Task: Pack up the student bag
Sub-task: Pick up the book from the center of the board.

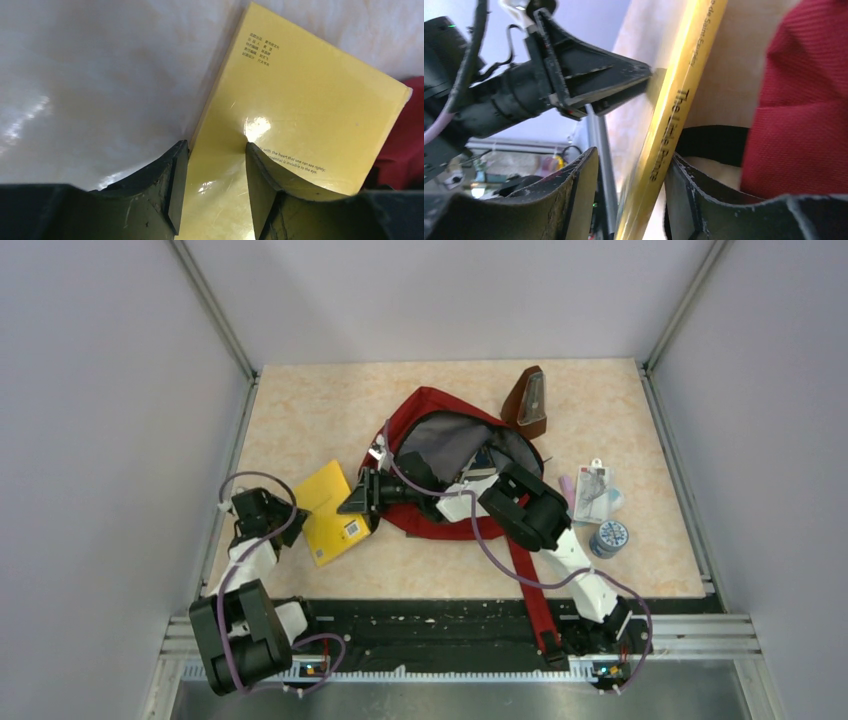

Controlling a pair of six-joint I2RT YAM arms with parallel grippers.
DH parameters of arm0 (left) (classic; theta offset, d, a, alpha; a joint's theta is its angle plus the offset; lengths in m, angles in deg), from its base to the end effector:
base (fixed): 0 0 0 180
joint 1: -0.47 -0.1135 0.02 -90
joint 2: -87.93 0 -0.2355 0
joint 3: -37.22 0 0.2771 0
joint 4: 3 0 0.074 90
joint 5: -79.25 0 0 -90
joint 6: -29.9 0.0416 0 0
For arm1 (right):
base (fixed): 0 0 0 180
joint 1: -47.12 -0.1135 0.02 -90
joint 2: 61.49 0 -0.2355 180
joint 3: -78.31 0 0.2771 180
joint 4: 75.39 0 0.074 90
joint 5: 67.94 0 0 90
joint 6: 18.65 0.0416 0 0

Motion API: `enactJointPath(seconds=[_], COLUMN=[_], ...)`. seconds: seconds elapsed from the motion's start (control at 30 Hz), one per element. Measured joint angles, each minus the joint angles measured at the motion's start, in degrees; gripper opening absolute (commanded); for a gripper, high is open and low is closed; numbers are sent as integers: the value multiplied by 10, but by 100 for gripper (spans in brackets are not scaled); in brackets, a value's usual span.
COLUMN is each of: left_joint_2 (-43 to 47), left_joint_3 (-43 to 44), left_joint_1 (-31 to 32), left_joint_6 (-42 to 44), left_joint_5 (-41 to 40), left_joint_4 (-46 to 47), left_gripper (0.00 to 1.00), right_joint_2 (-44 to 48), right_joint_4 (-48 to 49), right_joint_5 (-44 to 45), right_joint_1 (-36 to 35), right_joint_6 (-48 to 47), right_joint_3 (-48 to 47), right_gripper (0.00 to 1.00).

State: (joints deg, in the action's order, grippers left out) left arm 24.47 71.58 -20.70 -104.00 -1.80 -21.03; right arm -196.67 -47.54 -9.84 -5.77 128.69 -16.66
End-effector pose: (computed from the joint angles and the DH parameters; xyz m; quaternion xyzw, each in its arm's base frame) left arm 0.2217 0.0789 0.1051 -0.4751 0.7977 -0.1430 0.3429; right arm 0.2874 0.4163 0.0772 -0.1431 0.7552 0.6169 0.1691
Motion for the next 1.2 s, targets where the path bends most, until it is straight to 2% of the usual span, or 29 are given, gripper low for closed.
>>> enactJointPath(seconds=[0.1, 0.23, 0.4, 0.47, 0.57, 0.63, 0.67, 0.83, 0.93, 1.07, 1.2], left_joint_2=[4, 18, 33, 45, 78, 110, 135, 225, 239, 208, 130], left_joint_3=[0, 0, 0, 0, 2, 10, 18, 83, 147, 217, 269], left_joint_1=[3, 4, 5, 5, 7, 10, 12, 13, 17, 50, 139], left_joint_6=[-8, -7, 5, 8, 17, 24, 28, 63, 98, 134, 156], left_joint_5=[40, 60, 62, 63, 76, 85, 87, 81, 79, 75, 63], left_joint_4=[-1, -19, -49, -55, -70, -85, -96, -130, -151, -179, -198], left_gripper=[50, 49, 52, 60, 80, 89, 91, 93, 93, 93, 91], right_joint_2=[0, 0, 0, 5, 32, 62, 82, 183, 253, 340, 446], right_joint_4=[49, 46, -51, -90, -137, -177, -196, -256, -287, -330, -370], right_joint_5=[-23, -31, -11, -3, 7, 21, 29, 52, 64, 98, 129], right_joint_1=[0, 0, -1, 0, -3, -7, -9, -10, -10, -7, 14], right_joint_6=[23, 16, -26, -30, -54, -86, -106, -161, -188, -219, -241], right_joint_3=[7, 6, -13, -17, -17, -15, -11, 30, 52, 75, 136], right_gripper=[44, 36, 10, 1, 0, 0, 0, 0, 0, 0, 0])
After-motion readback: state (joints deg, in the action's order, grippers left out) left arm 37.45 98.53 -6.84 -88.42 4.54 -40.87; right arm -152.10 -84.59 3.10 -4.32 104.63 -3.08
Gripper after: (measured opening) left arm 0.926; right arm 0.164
